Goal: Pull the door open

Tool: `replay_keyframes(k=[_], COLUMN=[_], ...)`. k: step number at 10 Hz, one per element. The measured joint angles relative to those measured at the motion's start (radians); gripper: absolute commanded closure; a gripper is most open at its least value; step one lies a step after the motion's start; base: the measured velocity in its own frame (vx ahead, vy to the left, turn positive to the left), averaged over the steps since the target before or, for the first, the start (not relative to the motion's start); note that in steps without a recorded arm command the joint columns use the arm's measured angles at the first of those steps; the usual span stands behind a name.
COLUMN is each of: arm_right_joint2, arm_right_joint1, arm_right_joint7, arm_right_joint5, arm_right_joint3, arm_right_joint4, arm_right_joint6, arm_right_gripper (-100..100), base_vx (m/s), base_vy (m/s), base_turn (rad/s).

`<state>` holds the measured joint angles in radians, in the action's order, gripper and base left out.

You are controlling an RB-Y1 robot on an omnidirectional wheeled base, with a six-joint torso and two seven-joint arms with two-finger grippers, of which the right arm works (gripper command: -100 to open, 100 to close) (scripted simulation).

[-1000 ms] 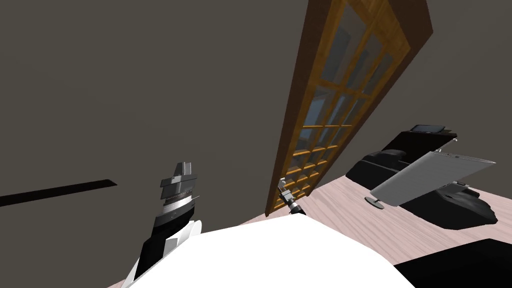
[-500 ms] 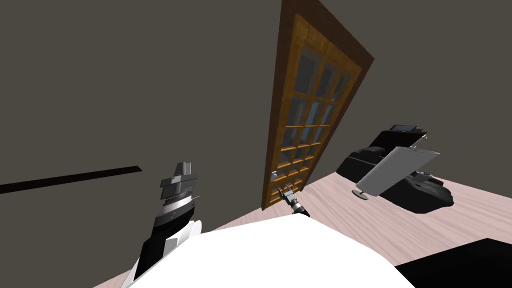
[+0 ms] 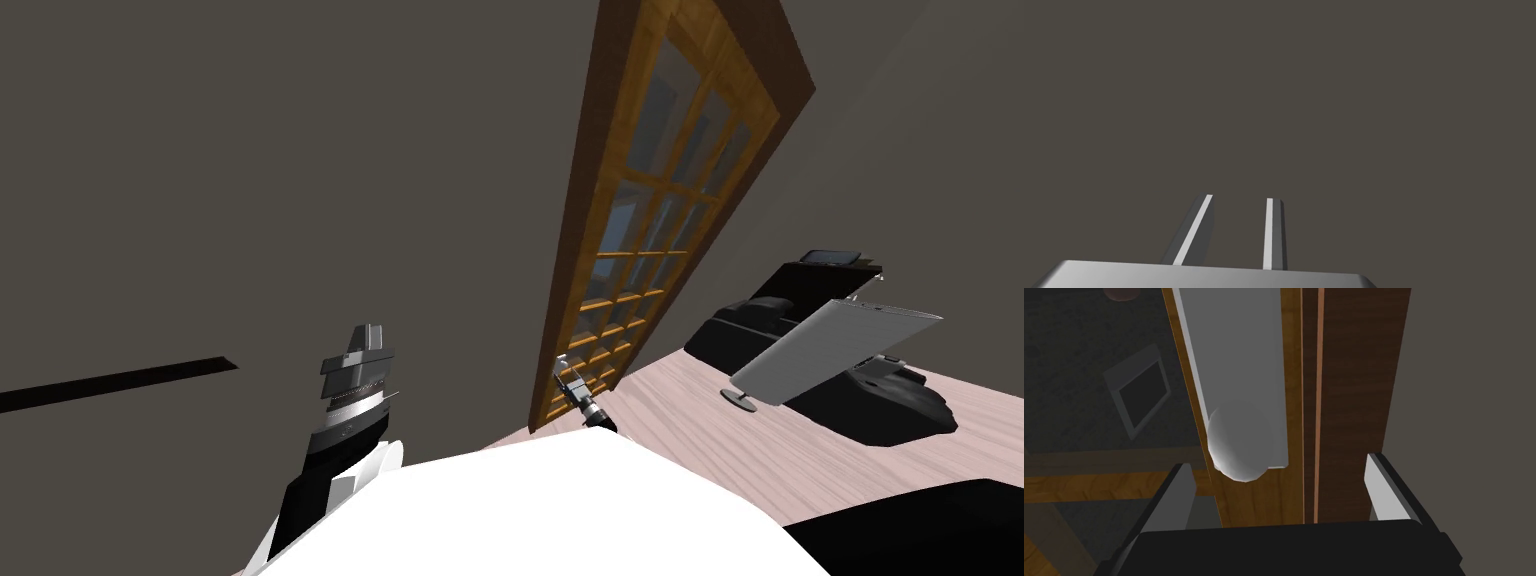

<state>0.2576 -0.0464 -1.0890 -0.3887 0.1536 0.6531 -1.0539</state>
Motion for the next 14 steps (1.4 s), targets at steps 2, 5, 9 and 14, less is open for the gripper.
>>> replay_keyframes(k=[2,5,9,14], arm_right_joint2=[-0.001,0.007,0.009,0.008], arm_right_joint1=[0.009,0.010,0.009,0.014], arm_right_joint7=[-0.002,-0.002,0.010,0.126], arm_right_joint5=[0.000,0.004,0.005,0.014], arm_right_joint3=[0.002,0.010,0.013,0.028], arm_right_joint4=[-0.008,-0.006,-0.007,-0.007], arm_right_joint6=[-0.002,0.001,0.003,0.012], arm_right_gripper=[100,100,100,100], base_vx=[0.031,-0.017,-0.007,-0.029], base_vy=[-0.001,-0.019,-0.007,-0.012], base_turn=[0.002,-0.010,0.019,0.063])
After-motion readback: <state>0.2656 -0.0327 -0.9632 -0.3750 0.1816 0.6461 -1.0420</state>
